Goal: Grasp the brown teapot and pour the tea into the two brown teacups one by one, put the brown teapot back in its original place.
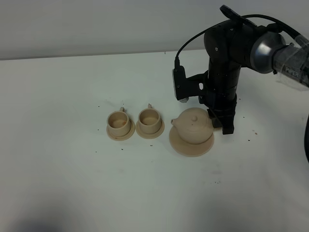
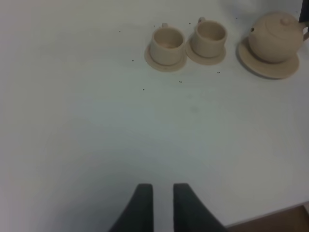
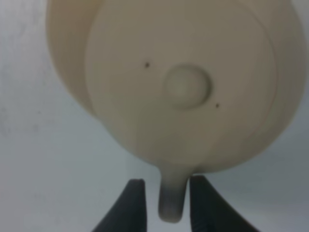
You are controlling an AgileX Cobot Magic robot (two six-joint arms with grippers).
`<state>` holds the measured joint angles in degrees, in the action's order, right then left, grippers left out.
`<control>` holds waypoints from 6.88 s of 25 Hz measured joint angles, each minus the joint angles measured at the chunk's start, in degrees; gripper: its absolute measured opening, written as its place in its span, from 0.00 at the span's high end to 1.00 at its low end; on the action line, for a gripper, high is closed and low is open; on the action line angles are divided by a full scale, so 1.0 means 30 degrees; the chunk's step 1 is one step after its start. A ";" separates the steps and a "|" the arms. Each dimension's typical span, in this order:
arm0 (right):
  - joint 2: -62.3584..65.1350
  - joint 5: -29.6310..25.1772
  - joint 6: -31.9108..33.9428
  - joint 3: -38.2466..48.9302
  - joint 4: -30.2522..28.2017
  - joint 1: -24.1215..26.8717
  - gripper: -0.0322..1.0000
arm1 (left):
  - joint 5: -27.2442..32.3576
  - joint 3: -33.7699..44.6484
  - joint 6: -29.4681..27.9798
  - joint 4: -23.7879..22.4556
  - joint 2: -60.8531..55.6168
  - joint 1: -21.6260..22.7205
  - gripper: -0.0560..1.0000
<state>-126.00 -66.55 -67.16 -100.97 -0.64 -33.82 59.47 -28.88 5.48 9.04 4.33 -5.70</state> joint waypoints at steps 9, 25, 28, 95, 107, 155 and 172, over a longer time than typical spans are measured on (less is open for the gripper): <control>0.0000 0.0552 0.0410 0.0040 -0.0102 0.0000 0.74 | 0.0000 0.0000 0.0000 0.0000 0.0000 0.0000 0.83; 0.0000 0.0511 0.1065 0.0040 -0.0107 0.0000 0.74 | 0.0000 0.0000 0.0000 0.0000 0.0000 0.0000 0.83; 0.0000 0.0485 0.1187 0.0040 -0.0086 0.0000 0.74 | 0.0000 0.0000 0.0000 0.0000 0.0000 0.0000 0.83; -0.0299 0.0676 0.4975 0.0040 -0.1402 -0.0720 0.74 | 0.0000 0.0000 0.0000 0.0000 0.0000 0.0000 0.83; -0.0320 0.0537 0.4918 0.0040 -0.1425 -0.0720 0.86 | 0.0000 0.0000 -0.0005 0.0000 0.0000 0.0000 0.83; 0.1898 -0.0849 0.4359 0.0059 0.1753 0.0877 0.86 | 0.0000 0.0000 0.0014 0.0000 0.0000 0.0000 0.83; 0.2058 -0.1032 0.4696 0.0059 0.1753 0.0877 0.86 | 0.0000 0.0000 0.0014 0.0000 0.0000 0.0000 0.81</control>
<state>-119.83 -69.65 -53.07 -100.79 4.62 -31.19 59.47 -28.88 5.52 9.04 4.33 -5.70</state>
